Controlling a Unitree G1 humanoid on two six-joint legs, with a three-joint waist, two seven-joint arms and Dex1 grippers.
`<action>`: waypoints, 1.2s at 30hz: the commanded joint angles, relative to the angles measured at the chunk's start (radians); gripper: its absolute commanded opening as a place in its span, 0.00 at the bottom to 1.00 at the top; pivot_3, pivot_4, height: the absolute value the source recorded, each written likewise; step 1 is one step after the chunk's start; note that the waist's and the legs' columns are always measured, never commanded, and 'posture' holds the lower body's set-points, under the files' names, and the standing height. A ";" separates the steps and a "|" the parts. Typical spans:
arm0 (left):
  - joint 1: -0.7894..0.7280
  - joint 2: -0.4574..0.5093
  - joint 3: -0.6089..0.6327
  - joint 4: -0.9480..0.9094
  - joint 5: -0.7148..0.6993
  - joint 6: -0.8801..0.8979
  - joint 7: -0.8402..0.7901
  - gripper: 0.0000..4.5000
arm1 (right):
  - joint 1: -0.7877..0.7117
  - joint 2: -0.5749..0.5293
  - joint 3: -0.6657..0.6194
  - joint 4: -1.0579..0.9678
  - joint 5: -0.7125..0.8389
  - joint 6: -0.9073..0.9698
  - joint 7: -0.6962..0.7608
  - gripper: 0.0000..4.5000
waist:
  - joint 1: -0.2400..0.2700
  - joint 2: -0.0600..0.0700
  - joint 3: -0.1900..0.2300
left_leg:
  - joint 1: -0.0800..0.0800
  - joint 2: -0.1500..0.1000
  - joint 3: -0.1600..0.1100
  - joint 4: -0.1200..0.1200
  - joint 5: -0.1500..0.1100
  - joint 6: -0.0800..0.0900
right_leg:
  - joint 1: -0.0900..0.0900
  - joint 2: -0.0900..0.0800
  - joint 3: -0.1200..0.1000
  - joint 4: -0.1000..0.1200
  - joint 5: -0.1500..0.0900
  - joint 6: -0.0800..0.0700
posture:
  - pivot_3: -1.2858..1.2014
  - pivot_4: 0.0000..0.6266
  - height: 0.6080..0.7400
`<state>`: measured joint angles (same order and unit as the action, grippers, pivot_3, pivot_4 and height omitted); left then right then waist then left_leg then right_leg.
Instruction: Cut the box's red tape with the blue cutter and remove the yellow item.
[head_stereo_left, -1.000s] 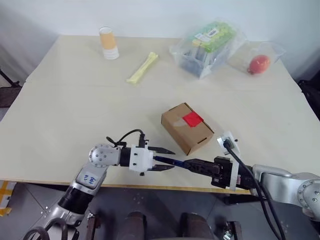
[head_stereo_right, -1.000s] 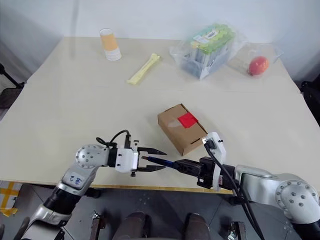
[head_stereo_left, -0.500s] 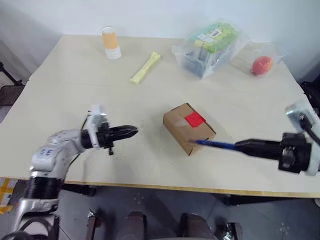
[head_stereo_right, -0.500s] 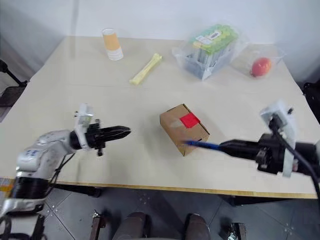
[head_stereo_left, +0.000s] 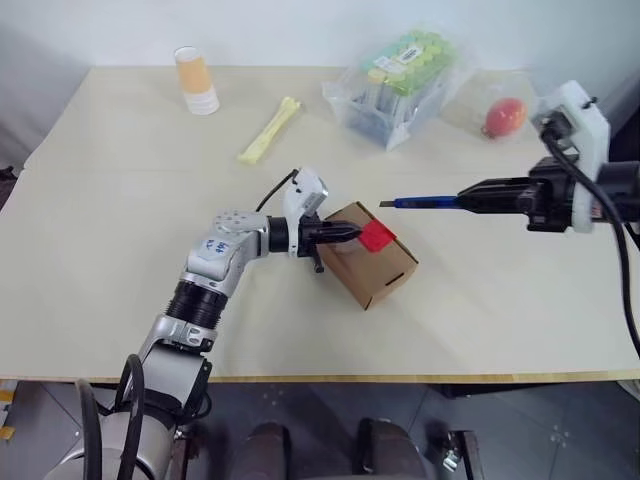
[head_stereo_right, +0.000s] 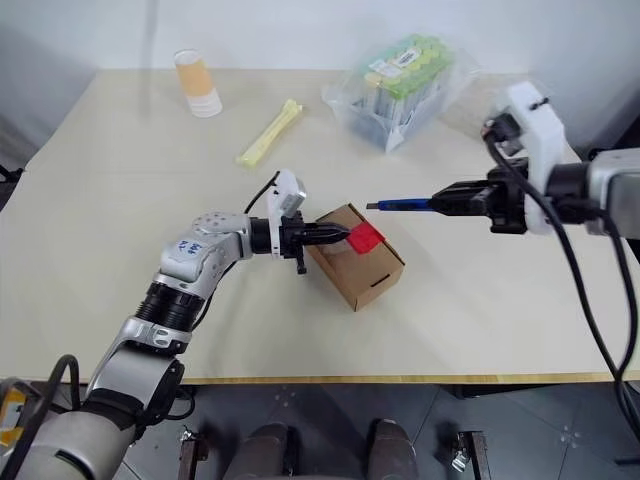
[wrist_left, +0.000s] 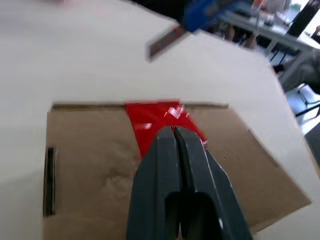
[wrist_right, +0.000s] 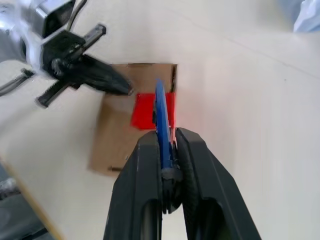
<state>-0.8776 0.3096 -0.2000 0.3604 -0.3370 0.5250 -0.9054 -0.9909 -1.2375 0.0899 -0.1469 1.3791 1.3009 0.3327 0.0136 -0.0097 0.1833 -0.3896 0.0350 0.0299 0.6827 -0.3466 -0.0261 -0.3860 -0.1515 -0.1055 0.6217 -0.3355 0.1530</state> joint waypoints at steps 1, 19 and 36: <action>-0.005 -0.006 -0.016 -0.042 0.027 0.039 0.011 0.01 | -0.074 0.050 0.018 0.024 -0.116 0.053 0.027 0.03 | 0.004 0.000 0.000 | -0.002 0.000 0.000 0.000 0.000 0.000 | -0.003 0.000 0.000 0.002 0.000 0.000 | 0.52 0.24 1.00; 0.021 0.009 -0.028 -0.094 0.076 0.109 0.026 0.01 | -0.067 0.171 -0.003 -0.019 -0.376 0.139 0.206 0.03 | 0.010 0.000 0.000 | -0.005 0.000 0.001 0.002 0.000 0.000 | -0.006 -0.001 -0.001 0.005 0.000 0.000 | 0.52 0.24 1.00; 0.019 -0.052 -0.136 0.032 0.225 0.024 0.054 0.01 | -0.326 0.128 0.375 0.085 -0.648 0.207 0.570 0.03 | 0.016 0.002 -0.002 | -0.003 0.000 0.000 0.009 0.000 0.000 | 0.000 -0.001 0.000 0.006 0.001 0.001 | 0.52 0.24 1.00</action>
<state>-0.9060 0.2632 -0.2783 0.3319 -0.1584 0.5212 -0.8543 -1.2930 -1.0880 0.4339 -0.0635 0.7420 1.4886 0.8371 0.0295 -0.0076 0.1815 -0.3917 0.0346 0.0301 0.6922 -0.3466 -0.0261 -0.3856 -0.1526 -0.1052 0.6282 -0.3349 0.1539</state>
